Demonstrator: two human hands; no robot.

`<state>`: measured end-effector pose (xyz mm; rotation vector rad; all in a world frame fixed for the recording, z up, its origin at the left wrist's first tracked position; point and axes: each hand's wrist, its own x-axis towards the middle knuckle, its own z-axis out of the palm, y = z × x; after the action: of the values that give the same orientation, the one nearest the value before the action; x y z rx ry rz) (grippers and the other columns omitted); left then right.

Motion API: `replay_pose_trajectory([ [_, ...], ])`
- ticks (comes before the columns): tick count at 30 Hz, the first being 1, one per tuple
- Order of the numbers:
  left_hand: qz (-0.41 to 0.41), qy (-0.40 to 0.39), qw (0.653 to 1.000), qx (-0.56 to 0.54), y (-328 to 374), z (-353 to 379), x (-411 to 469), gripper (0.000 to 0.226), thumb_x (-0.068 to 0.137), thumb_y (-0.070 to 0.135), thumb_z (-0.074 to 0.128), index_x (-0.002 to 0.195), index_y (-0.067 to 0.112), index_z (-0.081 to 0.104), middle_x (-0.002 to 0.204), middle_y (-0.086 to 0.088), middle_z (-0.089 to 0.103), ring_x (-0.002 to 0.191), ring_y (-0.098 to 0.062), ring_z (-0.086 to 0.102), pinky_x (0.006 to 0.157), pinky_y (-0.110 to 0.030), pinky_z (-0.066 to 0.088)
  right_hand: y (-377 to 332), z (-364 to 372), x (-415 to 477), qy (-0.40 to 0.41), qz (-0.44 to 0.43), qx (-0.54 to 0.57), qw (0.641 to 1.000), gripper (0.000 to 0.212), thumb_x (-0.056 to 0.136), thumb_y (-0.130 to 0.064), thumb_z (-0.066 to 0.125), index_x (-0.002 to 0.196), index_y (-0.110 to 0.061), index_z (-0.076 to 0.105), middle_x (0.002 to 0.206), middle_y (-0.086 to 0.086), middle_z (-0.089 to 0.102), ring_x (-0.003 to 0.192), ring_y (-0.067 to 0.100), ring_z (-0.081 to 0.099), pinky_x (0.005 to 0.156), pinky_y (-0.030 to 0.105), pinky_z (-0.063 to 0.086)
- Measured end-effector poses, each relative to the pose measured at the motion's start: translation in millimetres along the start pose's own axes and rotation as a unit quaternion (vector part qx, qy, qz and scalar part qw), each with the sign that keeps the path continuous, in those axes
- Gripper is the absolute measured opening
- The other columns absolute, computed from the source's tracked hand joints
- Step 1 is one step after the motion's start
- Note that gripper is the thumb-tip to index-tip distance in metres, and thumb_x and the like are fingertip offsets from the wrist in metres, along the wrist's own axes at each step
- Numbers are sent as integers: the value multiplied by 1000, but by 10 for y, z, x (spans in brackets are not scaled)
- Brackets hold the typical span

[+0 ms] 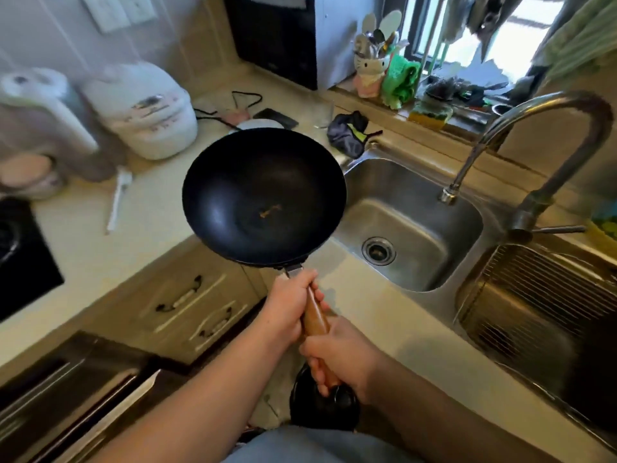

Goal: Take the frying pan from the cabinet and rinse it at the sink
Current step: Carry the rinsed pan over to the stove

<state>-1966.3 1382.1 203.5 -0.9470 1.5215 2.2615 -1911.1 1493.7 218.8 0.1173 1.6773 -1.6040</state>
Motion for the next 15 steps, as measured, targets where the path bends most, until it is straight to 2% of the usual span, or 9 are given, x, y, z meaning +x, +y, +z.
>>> replay_pose_trajectory([
  [5, 39, 68, 997, -26, 60, -644, -307, 25, 90, 18, 63, 68, 9, 56, 46, -1, 54, 39, -12, 55, 42, -25, 50, -16, 507, 44, -81, 8, -64, 995, 11, 76, -4, 53, 67, -11, 54, 45, -1, 53, 34, 14, 49, 35, 23, 44],
  [7, 50, 95, 994, -31, 59, -949, -461, 18, 91, 20, 63, 81, 5, 58, 51, -4, 57, 41, -13, 58, 43, -25, 51, 0, 763, 44, -116, 4, -84, 990, 10, 76, -4, 53, 68, -11, 55, 48, -1, 54, 37, 14, 50, 37, 25, 45],
  [10, 70, 151, 986, -29, -1, -1472, -729, 34, 92, 22, 62, 115, -2, 56, 64, -7, 61, 49, -14, 64, 49, -27, 54, 73, 1223, 21, -165, 13, -114, 980, 11, 77, -1, 51, 73, -10, 55, 51, 1, 55, 40, 14, 50, 37, 25, 45],
  [15, 87, 266, 960, -26, -238, -2396, -1203, 46, 92, 28, 60, 133, 10, 48, 69, -4, 66, 48, -8, 65, 49, -22, 53, 246, 2102, -101, -244, 45, -171, 953, 17, 82, 1, 51, 69, -10, 55, 50, 5, 53, 38, 15, 48, 37, 24, 44],
])
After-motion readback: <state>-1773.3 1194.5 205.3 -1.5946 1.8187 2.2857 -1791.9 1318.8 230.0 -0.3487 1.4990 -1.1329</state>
